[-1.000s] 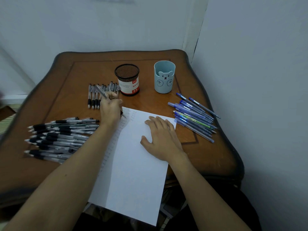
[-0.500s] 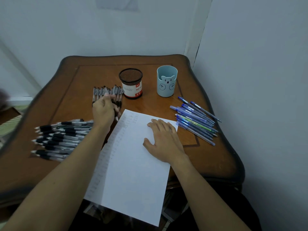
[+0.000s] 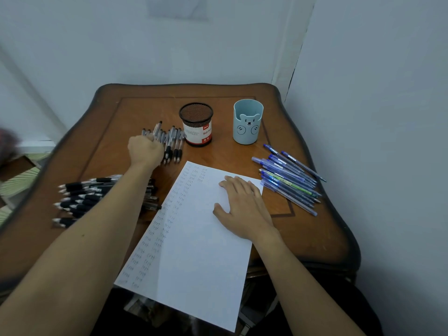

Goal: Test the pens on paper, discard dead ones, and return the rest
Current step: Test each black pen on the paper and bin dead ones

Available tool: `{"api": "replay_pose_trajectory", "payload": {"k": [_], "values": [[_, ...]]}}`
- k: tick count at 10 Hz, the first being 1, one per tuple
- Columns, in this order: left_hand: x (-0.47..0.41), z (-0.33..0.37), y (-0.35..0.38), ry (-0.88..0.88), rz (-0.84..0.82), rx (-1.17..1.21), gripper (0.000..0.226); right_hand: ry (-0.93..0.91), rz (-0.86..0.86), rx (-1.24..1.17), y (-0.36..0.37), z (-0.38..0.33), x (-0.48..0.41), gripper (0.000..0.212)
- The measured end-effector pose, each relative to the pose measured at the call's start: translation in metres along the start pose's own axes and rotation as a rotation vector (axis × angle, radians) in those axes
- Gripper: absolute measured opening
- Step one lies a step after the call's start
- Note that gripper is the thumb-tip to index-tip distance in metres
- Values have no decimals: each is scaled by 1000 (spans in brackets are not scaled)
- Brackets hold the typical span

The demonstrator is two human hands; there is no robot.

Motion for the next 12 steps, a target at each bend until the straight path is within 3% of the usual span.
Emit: {"api": "replay_pose_trajectory", "payload": {"k": [2, 4, 6, 9, 12], "values": [[4, 6, 8, 29, -60, -228, 24, 0, 5, -7, 1, 1, 0, 56], [14, 3, 4, 163, -101, -222, 39, -5, 16, 2, 1, 0, 0, 56], [25, -8, -18, 141, -35, -272, 20, -2, 13, 5, 0, -1, 0, 56], [54, -30, -29, 25, -173, -766, 21, 5, 7, -1, -2, -3, 2, 55], [65, -36, -35, 61, -114, -732, 30, 6, 4, 0, -2, -3, 2, 55]]}}
Point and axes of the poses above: each hand's wrist, its own x-axis away from the middle knuckle, its own y-axis out of the palm, z = x × y, the point moved 1 cm from there along -x, towards the middle knuckle, and after that the axes turned 9 degrees about -z, right-handed, at the moved point
